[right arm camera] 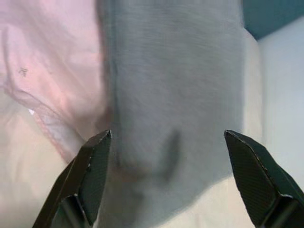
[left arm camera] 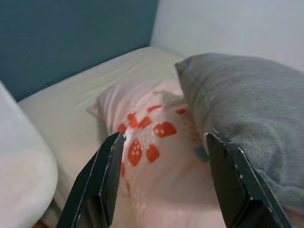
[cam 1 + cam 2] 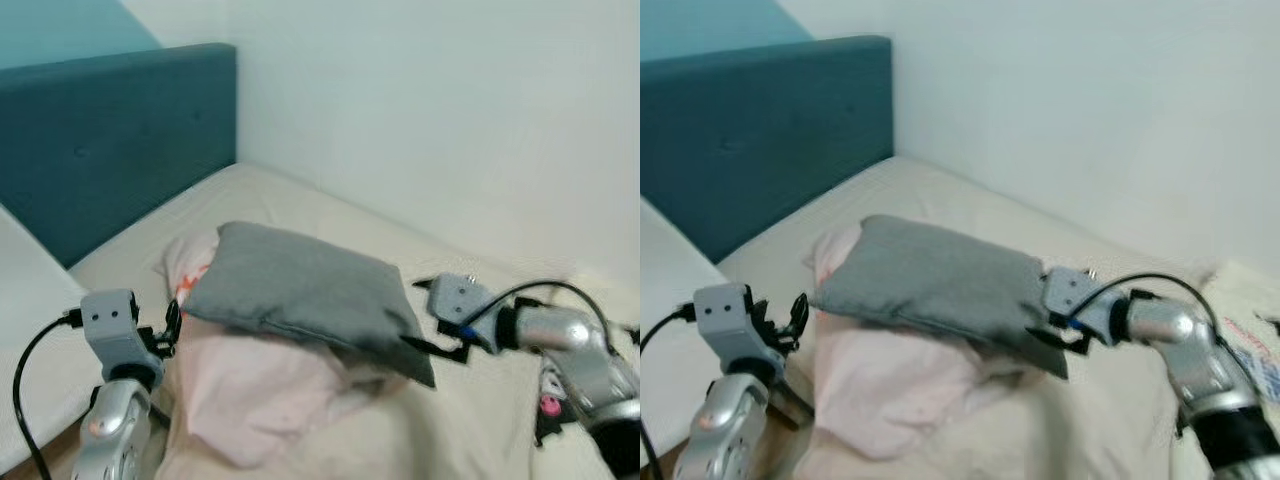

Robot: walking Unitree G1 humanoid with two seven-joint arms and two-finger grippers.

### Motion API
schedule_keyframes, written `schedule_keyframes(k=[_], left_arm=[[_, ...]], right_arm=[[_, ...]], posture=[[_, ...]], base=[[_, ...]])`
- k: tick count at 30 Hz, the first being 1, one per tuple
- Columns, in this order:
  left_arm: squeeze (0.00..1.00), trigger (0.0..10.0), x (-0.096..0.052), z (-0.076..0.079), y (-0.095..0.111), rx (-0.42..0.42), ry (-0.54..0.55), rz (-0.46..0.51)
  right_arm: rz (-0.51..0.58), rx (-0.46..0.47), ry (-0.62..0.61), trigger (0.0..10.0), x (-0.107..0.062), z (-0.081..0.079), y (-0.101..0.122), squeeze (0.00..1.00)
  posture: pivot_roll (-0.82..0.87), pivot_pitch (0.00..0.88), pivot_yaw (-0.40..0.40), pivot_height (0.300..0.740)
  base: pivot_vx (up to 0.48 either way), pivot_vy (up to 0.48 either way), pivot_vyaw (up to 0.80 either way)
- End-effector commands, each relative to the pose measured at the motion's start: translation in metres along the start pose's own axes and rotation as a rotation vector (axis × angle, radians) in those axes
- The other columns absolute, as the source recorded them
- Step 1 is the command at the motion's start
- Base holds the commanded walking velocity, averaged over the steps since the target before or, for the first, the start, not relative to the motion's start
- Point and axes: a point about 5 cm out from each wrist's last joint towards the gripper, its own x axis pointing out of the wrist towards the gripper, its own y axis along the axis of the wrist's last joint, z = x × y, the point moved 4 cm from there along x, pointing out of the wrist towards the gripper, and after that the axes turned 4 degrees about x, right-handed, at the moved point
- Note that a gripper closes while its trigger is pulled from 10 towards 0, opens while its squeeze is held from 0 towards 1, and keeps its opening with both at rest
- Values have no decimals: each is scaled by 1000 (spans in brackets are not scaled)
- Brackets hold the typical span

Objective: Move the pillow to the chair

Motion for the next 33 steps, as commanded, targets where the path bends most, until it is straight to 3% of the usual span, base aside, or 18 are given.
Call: schedule_keyframes(k=[1,10,12,16,18,24,33], left_arm=[[0,10000,-2,-2,-5,11,4,-24],[0,10000,-3,-15,-3,57,71,-20],[0,10000,-6,-25,-1,83,114,-23],[0,10000,-9,-30,0,95,131,-23],[0,10000,-15,-39,3,119,156,-28],[0,10000,-24,-50,7,144,179,-32],[0,10000,-29,-54,8,163,186,-41]], right_arm=[[11,-65,-32,10000,10,7,7,0],[45,-99,-82,10000,43,14,16,0],[28,-119,-87,10000,56,11,16,0],[19,-125,-76,10000,61,8,15,0],[-9,-165,-20,10000,70,-3,10,0],[-20,-228,94,10000,76,-21,5,0],[5,-246,206,10000,77,-37,3,0]], posture=[[-85,0,-100,740],[-63,0,-109,740],[-43,0,-116,740],[-31,0,-118,740],[-13,0,-122,740],[-1,0,-129,740],[14,0,-134,740]], base=[[0,0,0],[0,0,0],[0,0,0],[0,0,0],[0,0,0],[0,0,0],[0,0,0]])
